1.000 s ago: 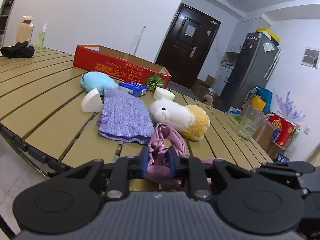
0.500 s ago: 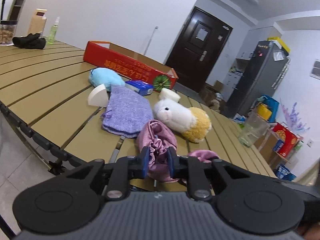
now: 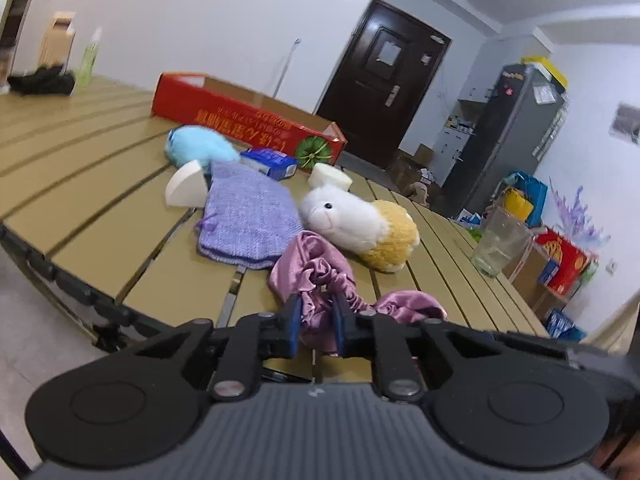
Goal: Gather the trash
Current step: 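Carry the pink scrunchie over the black bin and open the grippers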
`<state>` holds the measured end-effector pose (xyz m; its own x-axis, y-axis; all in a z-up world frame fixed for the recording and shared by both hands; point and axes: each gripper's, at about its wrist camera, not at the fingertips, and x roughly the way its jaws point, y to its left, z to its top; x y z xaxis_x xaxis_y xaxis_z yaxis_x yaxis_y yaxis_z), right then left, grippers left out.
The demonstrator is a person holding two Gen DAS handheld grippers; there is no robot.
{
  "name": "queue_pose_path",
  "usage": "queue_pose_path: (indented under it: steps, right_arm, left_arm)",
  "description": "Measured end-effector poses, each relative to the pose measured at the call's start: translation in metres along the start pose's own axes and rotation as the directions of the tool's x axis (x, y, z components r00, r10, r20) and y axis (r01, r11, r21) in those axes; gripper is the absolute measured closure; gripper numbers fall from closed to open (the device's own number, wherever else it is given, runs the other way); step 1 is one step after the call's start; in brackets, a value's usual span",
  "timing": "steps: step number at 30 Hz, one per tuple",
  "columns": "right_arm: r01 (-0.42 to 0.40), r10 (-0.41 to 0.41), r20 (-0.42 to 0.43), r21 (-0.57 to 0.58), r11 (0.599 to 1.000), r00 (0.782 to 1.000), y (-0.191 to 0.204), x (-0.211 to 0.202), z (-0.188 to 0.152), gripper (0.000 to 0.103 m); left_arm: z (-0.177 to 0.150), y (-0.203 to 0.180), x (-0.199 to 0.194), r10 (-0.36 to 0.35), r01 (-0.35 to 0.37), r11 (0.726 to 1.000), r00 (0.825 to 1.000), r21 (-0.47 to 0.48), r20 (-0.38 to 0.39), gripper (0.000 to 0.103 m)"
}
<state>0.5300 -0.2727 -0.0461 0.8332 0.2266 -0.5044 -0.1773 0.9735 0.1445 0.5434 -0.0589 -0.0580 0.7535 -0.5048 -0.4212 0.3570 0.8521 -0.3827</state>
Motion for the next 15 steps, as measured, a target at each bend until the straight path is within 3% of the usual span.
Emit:
queue_pose_path:
  steps: [5, 8, 10, 15]
  right_arm:
    - [-0.070, 0.072, 0.066, -0.030, 0.997, 0.995, 0.015, -0.015, 0.005, 0.092]
    - [-0.124, 0.130, 0.057, -0.092, 0.988, 0.990, 0.036, -0.020, 0.004, 0.092]
    - [-0.155, 0.159, 0.027, -0.112, 0.982, 0.987, 0.050, -0.018, -0.001, 0.092]
    - [-0.217, 0.199, -0.109, -0.195, 0.956, 0.974, 0.085, -0.006, -0.027, 0.092]
  left_arm:
    - [-0.001, 0.005, -0.026, 0.010, -0.012, 0.999, 0.999, 0.032, 0.034, 0.089]
    - [-0.002, 0.017, -0.056, 0.007, -0.009, 0.999, 0.999, 0.031, 0.044, 0.090]
    - [-0.007, 0.029, -0.073, -0.005, 0.005, 1.000, 1.000, 0.007, 0.021, 0.090]
    - [-0.035, 0.058, -0.091, 0.041, -0.041, 0.999, 0.996, 0.002, -0.078, 0.090]
